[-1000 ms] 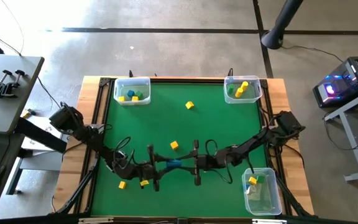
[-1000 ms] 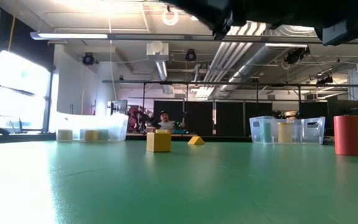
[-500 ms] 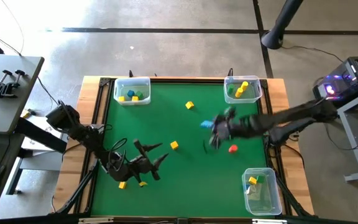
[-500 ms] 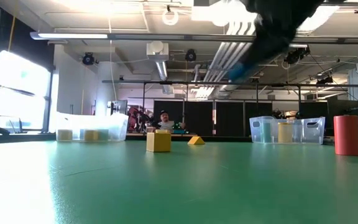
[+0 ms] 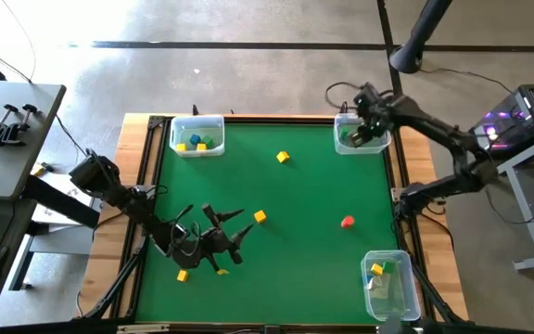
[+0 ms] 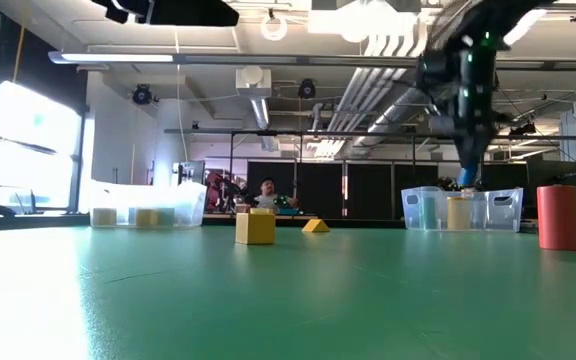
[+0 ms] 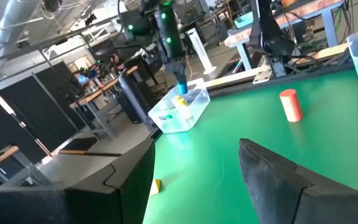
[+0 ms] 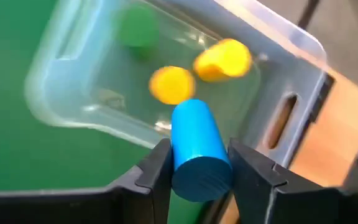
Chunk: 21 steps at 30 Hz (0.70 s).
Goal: Sort blocks by size
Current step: Put the blue cylindrical block into the top right transparent bin
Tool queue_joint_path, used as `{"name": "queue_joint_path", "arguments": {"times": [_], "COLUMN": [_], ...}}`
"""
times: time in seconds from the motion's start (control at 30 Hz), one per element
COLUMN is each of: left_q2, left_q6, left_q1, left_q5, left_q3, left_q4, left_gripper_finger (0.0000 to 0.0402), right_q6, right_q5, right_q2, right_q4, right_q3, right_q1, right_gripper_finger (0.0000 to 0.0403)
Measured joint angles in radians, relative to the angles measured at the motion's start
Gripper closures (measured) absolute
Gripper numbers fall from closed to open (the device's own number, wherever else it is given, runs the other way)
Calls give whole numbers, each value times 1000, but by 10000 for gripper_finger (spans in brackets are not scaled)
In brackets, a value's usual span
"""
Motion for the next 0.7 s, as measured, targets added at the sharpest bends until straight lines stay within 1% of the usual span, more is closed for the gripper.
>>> {"name": "queue_joint_path", "arguments": {"times": [0.07, 0.13, 0.33, 0.5, 0.7], "left_q2": [0, 0, 0, 0, 0], "left_q6": [-3, -3, -5, -5, -6], "left_q1": [1, 5, 16, 13, 13], "left_q5": [1, 1, 4, 6, 6], "left_q3": [0, 0, 0, 0, 0], "left_q4": [-7, -6, -7, -6, -6], "left_gripper_finger": [184, 184, 184, 184, 184], "right_q6": [-23, -48, -75, -75, -125], "right_q5": [-5, -9, 5, 20, 19], "right_q2": [42, 87, 207, 299, 321], "right_q4": [1, 0, 25, 30, 39], "right_q3": [0, 1, 10, 11, 11], "right_q1": [-71, -102, -106, -123, -123], "right_gripper_finger": [278, 278, 278, 252, 242]}}
